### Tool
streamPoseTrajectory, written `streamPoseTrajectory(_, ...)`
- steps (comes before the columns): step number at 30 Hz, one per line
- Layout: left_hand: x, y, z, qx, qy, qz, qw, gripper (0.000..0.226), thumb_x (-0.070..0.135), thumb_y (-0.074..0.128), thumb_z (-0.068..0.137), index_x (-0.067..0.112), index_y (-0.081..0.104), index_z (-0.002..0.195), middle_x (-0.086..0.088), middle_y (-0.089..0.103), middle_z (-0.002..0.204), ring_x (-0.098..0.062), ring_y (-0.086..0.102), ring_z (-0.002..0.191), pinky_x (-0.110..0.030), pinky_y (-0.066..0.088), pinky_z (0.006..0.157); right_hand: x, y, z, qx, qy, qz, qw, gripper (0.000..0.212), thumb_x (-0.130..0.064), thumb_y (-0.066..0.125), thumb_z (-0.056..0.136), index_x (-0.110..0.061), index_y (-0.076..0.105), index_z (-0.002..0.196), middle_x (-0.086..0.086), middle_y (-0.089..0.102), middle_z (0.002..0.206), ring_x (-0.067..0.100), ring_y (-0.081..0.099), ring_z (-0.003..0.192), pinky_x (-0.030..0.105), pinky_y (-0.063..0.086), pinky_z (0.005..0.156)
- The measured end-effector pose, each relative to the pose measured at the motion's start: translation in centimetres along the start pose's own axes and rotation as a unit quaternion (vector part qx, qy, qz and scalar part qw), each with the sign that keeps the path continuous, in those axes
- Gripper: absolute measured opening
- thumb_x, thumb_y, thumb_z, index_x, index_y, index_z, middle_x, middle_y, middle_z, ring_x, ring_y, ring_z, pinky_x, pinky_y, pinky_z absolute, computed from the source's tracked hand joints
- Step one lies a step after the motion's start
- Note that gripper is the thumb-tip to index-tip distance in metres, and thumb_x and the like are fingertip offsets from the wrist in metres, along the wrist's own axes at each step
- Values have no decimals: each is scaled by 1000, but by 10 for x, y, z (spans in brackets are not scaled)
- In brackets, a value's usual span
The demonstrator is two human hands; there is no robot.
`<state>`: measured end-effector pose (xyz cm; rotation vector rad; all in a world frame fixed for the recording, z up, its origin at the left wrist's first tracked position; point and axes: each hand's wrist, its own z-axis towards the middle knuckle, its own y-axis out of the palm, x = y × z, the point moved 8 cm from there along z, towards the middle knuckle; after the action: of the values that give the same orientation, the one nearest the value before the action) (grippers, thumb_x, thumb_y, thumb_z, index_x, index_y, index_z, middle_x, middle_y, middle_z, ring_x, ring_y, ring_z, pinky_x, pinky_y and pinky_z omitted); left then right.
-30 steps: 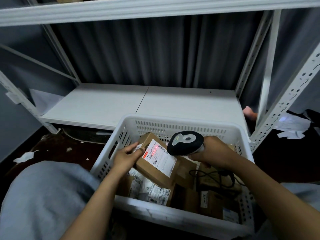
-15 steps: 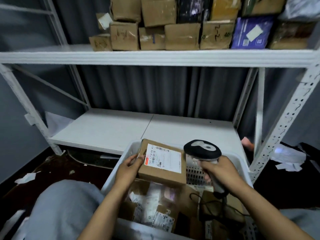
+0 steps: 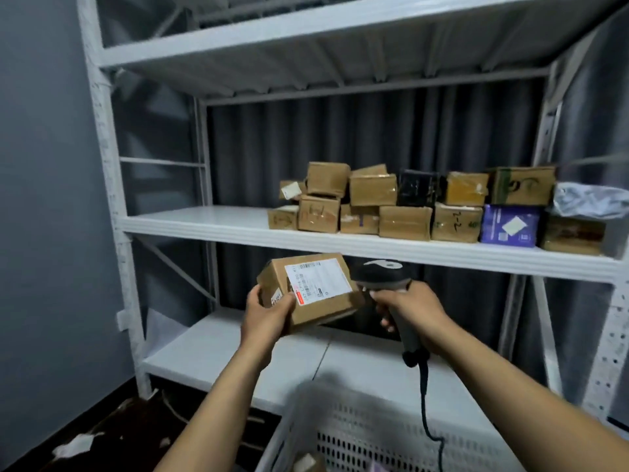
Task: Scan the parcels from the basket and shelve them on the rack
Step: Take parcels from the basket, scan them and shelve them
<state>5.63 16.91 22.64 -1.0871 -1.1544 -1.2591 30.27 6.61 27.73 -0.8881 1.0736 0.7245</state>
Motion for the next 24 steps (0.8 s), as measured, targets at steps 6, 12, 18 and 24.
streamPoseTrajectory(6,69,-28,52,69,69,0,995,103,52,71,52,31,31,144,-3,55,130,-24,57,113,-41,46,101,-75,20,48,10,-35,-14,999,14,-10,70,81,-1,63,73,15,60,60,22,56,43,25,43,41)
streamPoseTrajectory(12,119,-28,100,113,148,76,980,99,35,75,78,36,10,152,-16,35,135,-29,54,104,-27,38,86,-115,35,105,41,-46,-1,998,12,-8,68,82,3,64,82,16,62,68,22,55,42,25,42,42)
streamPoseTrajectory(18,148,-10,160,115,217,118,962,103,39,74,80,42,0,151,-1,28,115,-26,55,99,-28,42,84,-126,50,161,41,-40,-25,998,16,-12,71,82,4,67,83,14,64,67,20,57,45,26,45,45)
streamPoseTrajectory(24,164,24,221,114,265,202,936,105,41,71,81,43,-8,150,-7,29,119,-27,52,104,-36,47,95,-126,52,212,46,-33,-49,997,14,-12,71,80,2,68,81,13,65,69,25,60,54,29,49,51)
